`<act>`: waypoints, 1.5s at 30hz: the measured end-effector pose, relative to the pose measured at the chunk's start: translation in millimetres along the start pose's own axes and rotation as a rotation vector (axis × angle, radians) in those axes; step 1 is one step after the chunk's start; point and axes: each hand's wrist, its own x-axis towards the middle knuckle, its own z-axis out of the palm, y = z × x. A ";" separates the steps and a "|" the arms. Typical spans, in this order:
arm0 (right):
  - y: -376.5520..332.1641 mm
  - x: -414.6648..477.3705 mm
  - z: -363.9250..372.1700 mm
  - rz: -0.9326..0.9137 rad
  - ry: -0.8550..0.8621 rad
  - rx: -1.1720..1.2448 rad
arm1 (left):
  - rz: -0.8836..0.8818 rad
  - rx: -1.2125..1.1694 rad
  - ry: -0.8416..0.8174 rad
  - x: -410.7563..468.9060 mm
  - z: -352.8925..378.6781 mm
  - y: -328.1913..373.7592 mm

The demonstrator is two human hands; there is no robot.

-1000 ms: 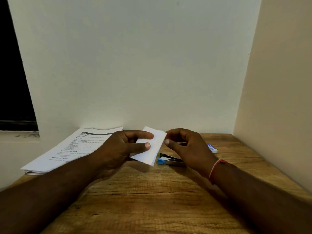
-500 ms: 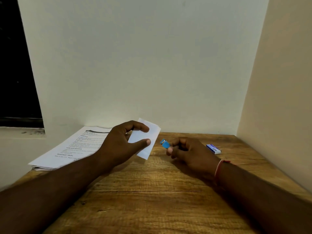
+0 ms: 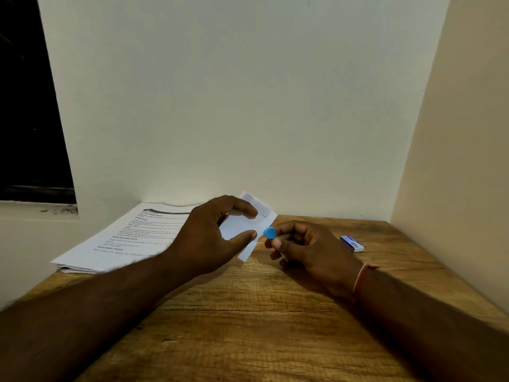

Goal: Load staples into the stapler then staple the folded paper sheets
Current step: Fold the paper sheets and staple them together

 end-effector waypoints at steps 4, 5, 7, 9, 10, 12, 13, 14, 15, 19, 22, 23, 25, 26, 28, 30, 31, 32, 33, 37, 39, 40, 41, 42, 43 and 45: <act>-1.2 -1.2 2.6 -0.004 0.000 -0.016 | 0.025 -0.009 -0.019 -0.4 1.7 -0.4; -1.4 -1.3 3.1 -0.002 -0.003 -0.023 | 0.029 -0.008 -0.025 -0.5 1.9 -0.5; -0.2 -0.5 2.8 0.007 -0.015 -0.037 | 0.036 -0.003 -0.039 -1.1 2.0 -0.8; 2.4 1.1 2.2 0.007 -0.026 -0.057 | 0.042 0.005 -0.052 -1.4 1.8 -1.6; 3.3 1.6 2.3 0.005 -0.029 -0.067 | 0.040 0.007 -0.061 -1.6 1.9 -1.7; 4.0 2.2 3.0 0.000 -0.025 -0.084 | 0.029 -0.003 -0.084 -1.9 2.3 -1.2; 3.7 2.3 3.7 0.002 -0.018 -0.081 | 0.025 -0.009 -0.092 -1.8 2.5 -1.2; 3.4 2.2 4.0 0.007 -0.009 -0.074 | 0.022 -0.014 -0.097 -1.8 2.6 -1.3; 3.1 2.1 4.3 0.011 -0.001 -0.065 | 0.019 -0.016 -0.100 -1.6 2.7 -1.4; 5.0 3.4 4.3 -0.002 0.032 -0.092 | 0.014 -0.007 -0.107 -1.6 2.8 -1.1; 7.0 6.6 4.1 -0.024 0.065 -0.153 | 0.013 -0.015 -0.109 -2.3 3.1 1.2; 7.5 7.9 3.9 -0.032 0.072 -0.177 | 0.011 -0.016 -0.109 -2.4 3.3 1.8; 7.6 9.8 3.5 -0.052 0.083 -0.211 | 0.007 -0.023 -0.109 -2.7 3.8 1.6; 7.3 10.8 3.4 -0.063 0.089 -0.229 | 0.002 -0.027 -0.109 -2.9 3.9 0.9; 6.8 12.4 3.7 -0.082 0.099 -0.271 | -0.012 -0.036 -0.110 -2.9 3.8 -0.2; 7.3 13.5 5.1 -0.098 0.120 -0.314 | -0.025 -0.047 -0.114 -2.7 4.5 -1.6; 7.6 13.7 6.1 -0.102 0.135 -0.328 | -0.033 -0.054 -0.116 -2.4 4.9 -2.4; 7.8 13.7 7.0 -0.106 0.151 -0.332 | -0.042 -0.063 -0.119 -2.2 5.3 -3.1; 7.3 13.2 7.9 -0.108 0.170 -0.327 | -0.051 -0.076 -0.123 -2.1 5.8 -3.6; 5.8 10.5 10.9 -0.085 0.188 -0.270 | -0.055 -0.081 -0.117 -1.5 7.5 -3.5; 6.8 9.6 11.3 -0.069 0.157 -0.227 | -0.082 -0.098 -0.093 -0.6 9.1 -4.0; 7.0 9.2 11.0 -0.066 0.140 -0.209 | -0.103 -0.111 -0.077 0.3 9.7 -4.7; 6.3 8.5 11.0 -0.066 0.125 -0.195 | -0.127 -0.135 -0.059 1.7 10.3 -6.5; 6.4 8.8 10.3 -0.067 0.120 -0.201 | -0.162 -0.169 -0.036 3.2 10.9 -9.1; 5.4 8.1 9.7 -0.072 0.117 -0.216 | -0.207 -0.213 -0.009 4.7 10.9 -11.7; 7.4 6.6 8.0 -0.063 0.126 -0.271 | -0.303 -0.303 0.044 6.9 10.0 -16.1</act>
